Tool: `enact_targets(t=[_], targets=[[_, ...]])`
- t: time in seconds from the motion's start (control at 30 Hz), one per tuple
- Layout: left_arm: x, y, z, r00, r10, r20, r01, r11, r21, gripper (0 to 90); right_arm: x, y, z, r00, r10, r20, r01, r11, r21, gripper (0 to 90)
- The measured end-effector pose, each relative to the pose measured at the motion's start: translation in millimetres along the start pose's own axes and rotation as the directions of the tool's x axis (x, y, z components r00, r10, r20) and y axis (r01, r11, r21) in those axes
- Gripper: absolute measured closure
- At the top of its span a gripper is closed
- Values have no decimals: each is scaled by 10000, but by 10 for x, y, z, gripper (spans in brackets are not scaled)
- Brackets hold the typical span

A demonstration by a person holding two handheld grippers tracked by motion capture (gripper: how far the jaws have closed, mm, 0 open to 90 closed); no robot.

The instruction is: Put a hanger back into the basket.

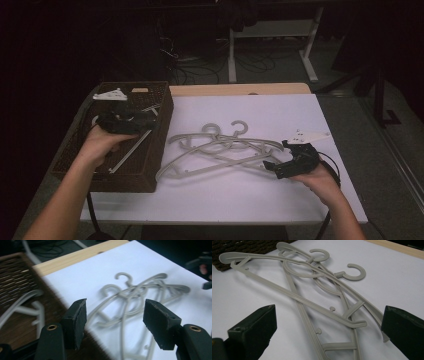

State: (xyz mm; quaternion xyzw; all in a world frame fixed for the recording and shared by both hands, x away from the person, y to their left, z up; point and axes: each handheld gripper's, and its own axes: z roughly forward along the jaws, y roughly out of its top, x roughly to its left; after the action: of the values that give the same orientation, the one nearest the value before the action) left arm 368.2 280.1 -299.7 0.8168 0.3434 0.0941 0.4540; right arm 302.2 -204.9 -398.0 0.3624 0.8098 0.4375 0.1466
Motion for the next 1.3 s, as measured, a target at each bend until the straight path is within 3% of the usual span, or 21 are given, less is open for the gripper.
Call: enact_targets(t=[0.13,0.33,0.47,0.6,0.7,0.9,1.0,1.17,1.3], targets=[[-195,66,227,9986,205,487,-205,9998,8,360,3,2,5,10000,-30,-53,30,10000,12,0],[-454,148,592,9951,473,870,-502,9983,310,368,3,-6,-7,10000,-19,-93,19,10000,-14,0],[-621,160,804,9927,752,944,-809,9951,576,376,7,-10,-7,9999,-33,-107,33,10000,6,0],[-713,98,1004,9931,760,888,-831,9934,788,388,12,-7,-5,9999,-46,-147,46,10000,16,0],[-727,4,1159,9938,831,738,-905,9905,1033,393,12,-9,0,9998,-78,-165,78,10000,31,0],[-655,-230,1414,9976,668,159,-685,9824,1738,399,9,-11,-8,9998,-60,-173,60,10000,3,0],[-628,-305,1474,9976,640,-259,-581,9808,1859,404,9,-12,1,9998,-78,-181,78,10000,37,0],[-588,-415,1542,9973,391,-619,-258,9791,2017,410,15,-12,7,9998,-95,-192,96,9999,55,0],[-548,-505,1588,9957,311,-868,-96,9712,2380,421,8,-15,2,9998,-79,-205,80,10000,46,0]])
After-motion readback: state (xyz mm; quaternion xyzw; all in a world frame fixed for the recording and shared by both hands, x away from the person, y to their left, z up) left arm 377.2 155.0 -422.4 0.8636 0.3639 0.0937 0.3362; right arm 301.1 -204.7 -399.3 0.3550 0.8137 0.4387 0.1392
